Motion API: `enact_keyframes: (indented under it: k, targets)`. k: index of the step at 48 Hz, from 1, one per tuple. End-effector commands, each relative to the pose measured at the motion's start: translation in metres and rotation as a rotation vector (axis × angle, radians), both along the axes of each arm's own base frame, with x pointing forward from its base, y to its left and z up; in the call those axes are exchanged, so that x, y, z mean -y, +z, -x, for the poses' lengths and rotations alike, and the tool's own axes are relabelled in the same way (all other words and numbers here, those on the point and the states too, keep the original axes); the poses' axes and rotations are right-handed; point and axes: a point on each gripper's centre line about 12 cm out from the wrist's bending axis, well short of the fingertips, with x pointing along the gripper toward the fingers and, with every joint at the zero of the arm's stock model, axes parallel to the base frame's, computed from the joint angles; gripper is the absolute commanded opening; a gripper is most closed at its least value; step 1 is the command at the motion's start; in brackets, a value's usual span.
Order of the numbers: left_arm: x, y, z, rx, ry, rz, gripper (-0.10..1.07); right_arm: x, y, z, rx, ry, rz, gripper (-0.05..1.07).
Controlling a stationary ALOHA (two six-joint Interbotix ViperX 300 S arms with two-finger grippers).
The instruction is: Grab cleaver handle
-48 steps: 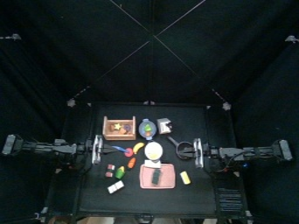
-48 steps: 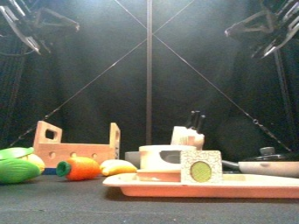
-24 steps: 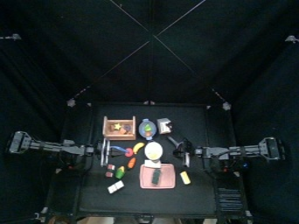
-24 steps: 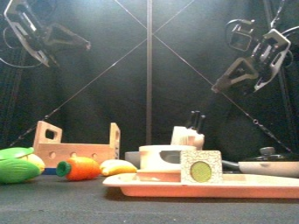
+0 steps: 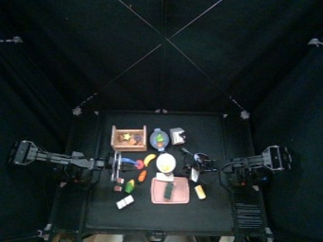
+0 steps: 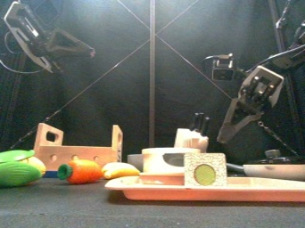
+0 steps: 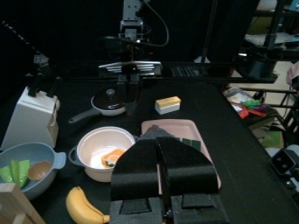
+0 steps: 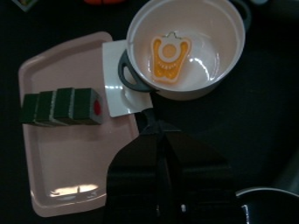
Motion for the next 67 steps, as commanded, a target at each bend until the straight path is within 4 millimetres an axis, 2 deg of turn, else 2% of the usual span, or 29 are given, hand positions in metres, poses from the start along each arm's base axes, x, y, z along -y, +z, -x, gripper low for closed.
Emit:
enact_keyframes:
  k: [1, 7, 29, 41, 57, 67]
  targets:
    - [0.001, 0.007, -0.003, 0.023, -0.004, 0.004, -0.02, -0.002, 0.003, -0.011, 0.005, 0.009, 0.001, 0.56]
    - [0.001, 0.006, -0.003, 0.021, -0.004, 0.004, -0.02, -0.003, -0.001, -0.014, -0.038, 0.017, 0.000, 0.63]
    - [0.001, 0.005, -0.002, 0.018, -0.004, 0.004, -0.02, -0.014, -0.004, -0.020, -0.086, 0.053, 0.001, 0.67]
    - [0.001, 0.004, -0.002, 0.015, -0.004, 0.004, -0.02, -0.012, -0.007, -0.022, -0.094, 0.048, 0.001, 0.78]
    - [0.000, 0.000, 0.000, 0.005, 0.004, 0.015, -0.02, -0.010, -0.009, -0.022, -0.107, 0.081, 0.039, 0.78]
    - [0.000, 0.000, 0.000, 0.004, 0.005, 0.016, -0.02, 0.002, -0.013, -0.022, -0.121, 0.049, 0.041, 0.78]
